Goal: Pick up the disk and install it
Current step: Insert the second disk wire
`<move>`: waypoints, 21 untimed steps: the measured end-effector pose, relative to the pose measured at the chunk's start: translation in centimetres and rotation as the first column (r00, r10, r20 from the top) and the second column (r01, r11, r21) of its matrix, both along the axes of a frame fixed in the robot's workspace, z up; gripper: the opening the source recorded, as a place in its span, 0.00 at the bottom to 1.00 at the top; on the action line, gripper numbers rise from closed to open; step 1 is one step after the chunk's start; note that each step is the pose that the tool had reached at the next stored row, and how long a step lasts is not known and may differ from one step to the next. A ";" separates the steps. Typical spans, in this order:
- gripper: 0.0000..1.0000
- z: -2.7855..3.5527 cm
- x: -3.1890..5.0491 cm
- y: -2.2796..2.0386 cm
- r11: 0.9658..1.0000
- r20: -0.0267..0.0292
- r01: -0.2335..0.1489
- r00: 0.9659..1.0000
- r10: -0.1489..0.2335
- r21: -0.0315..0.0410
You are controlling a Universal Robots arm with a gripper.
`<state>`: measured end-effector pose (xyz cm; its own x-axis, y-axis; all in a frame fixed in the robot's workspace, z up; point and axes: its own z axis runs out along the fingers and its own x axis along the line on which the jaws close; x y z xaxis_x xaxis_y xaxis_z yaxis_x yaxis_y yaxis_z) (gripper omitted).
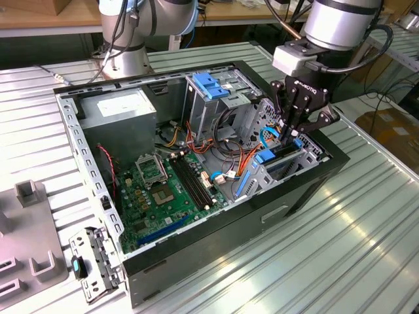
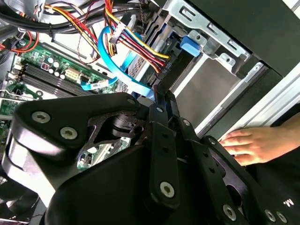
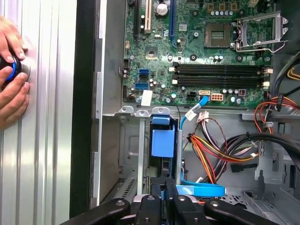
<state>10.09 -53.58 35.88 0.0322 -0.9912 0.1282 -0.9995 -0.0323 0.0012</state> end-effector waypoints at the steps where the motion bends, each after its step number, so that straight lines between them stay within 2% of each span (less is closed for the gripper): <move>1: 0.16 -0.04 -0.02 -0.07 1.000 0.002 0.000 1.000 0.000 0.006; 5: 0.16 -0.17 -0.13 -0.28 1.000 0.009 0.000 1.000 0.000 0.029; 7: 0.16 -0.25 -0.25 -0.36 0.998 0.012 0.000 1.000 0.000 0.057; 8: 0.16 -0.29 -0.25 -0.40 0.997 0.014 -0.001 1.000 0.000 0.074; 9: 0.16 -0.32 -0.26 -0.45 0.996 0.015 -0.001 1.000 -0.001 0.087; 10: 0.16 -0.35 -0.26 -0.48 0.996 0.015 -0.001 1.000 -0.001 0.090; 13: 0.16 -0.43 -0.27 -0.75 0.996 0.016 -0.001 1.000 -0.001 0.091; 14: 0.16 -0.48 -0.27 -1.09 0.996 0.016 -0.001 1.000 -0.001 0.092; 17: 0.16 -0.58 -0.26 -1.52 0.995 0.016 -0.001 1.000 -0.001 0.102; 19: 0.16 -0.60 -0.26 -1.63 0.994 0.016 0.000 1.000 -0.002 0.111; 20: 0.16 -0.61 -0.26 -1.66 0.993 0.016 0.002 1.000 -0.004 0.119; 21: 0.16 -0.62 -0.25 -1.73 0.991 0.016 0.003 1.000 -0.005 0.130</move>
